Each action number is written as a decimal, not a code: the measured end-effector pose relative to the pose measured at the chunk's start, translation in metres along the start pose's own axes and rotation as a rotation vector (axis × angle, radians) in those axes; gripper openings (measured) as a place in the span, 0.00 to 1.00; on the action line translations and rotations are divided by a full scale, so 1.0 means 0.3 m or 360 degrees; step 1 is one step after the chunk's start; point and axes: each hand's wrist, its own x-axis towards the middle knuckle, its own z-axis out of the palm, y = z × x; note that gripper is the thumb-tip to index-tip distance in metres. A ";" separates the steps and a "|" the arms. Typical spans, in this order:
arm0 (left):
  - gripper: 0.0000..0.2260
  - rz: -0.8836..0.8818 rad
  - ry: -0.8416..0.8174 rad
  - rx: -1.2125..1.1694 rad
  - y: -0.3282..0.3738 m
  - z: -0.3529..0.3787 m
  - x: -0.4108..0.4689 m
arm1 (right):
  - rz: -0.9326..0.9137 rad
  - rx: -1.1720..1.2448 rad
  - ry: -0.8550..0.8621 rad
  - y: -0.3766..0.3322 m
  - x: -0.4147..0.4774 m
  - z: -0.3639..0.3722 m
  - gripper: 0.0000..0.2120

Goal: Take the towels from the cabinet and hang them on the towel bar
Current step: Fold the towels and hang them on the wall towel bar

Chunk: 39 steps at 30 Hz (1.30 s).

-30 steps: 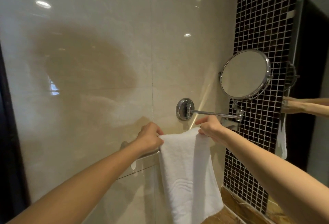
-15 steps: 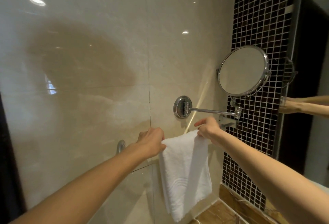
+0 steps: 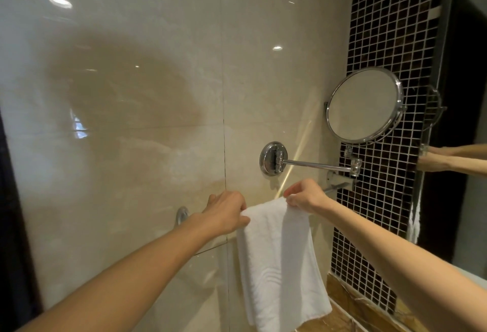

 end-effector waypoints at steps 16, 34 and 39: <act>0.19 0.0083 0.0122 -0.0014 -0.003 0.040 0.025 | -0.0766 -0.0978 -0.0298 -0.011 -0.050 0.120 0.20; 0.14 0.0172 0.0102 0.0248 0.023 -0.010 -0.011 | -0.0811 -0.0913 -0.0242 -0.037 -0.041 0.120 0.19; 0.16 0.0346 0.0686 0.0108 0.048 0.006 -0.073 | -0.0903 -0.0873 -0.0214 -0.056 -0.060 0.119 0.21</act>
